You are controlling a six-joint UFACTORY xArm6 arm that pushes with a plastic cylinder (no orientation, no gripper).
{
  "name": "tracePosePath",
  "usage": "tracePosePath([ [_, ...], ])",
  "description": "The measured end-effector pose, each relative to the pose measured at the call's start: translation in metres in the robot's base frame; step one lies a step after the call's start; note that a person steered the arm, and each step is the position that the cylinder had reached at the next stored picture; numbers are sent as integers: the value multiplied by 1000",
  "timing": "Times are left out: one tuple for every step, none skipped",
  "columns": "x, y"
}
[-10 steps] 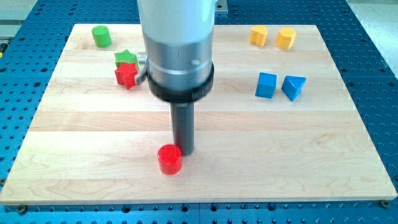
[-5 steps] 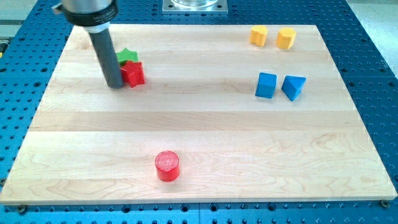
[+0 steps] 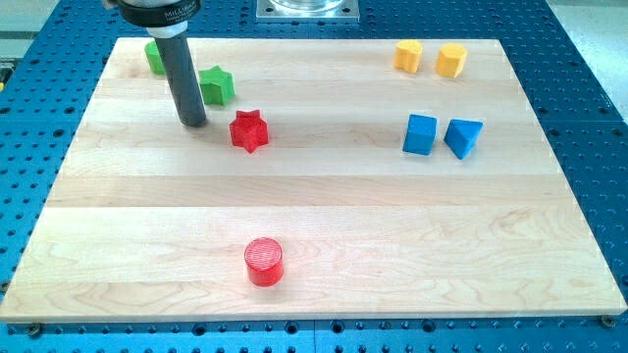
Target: Move the red star close to the red circle
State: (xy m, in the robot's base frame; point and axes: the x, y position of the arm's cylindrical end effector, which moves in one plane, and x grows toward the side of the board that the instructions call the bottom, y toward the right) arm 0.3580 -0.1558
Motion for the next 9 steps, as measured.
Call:
tracePosePath([
  [-5,2],
  [9,36],
  [24,74],
  [15,78],
  [52,88],
  [72,63],
  [39,58],
  [29,58],
  [43,63],
])
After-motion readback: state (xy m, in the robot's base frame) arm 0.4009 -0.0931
